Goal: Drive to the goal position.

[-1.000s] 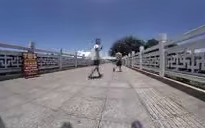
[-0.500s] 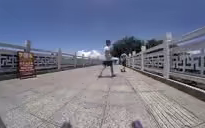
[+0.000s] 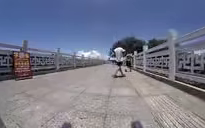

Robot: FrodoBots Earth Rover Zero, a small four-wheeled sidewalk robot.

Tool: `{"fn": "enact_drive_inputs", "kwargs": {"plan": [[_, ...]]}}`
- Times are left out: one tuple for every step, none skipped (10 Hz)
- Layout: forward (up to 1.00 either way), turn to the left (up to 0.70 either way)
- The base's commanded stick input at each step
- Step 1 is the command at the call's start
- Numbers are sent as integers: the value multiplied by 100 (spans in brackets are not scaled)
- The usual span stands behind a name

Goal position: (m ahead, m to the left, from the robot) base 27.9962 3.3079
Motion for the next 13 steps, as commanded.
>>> {"fn": "enact_drive_inputs", "kwargs": {"plan": [[45,0],[45,0],[45,0],[45,0],[45,0],[45,0],[45,0],[45,0],[45,0],[45,-7],[45,-24],[45,-27],[45,-15]]}}
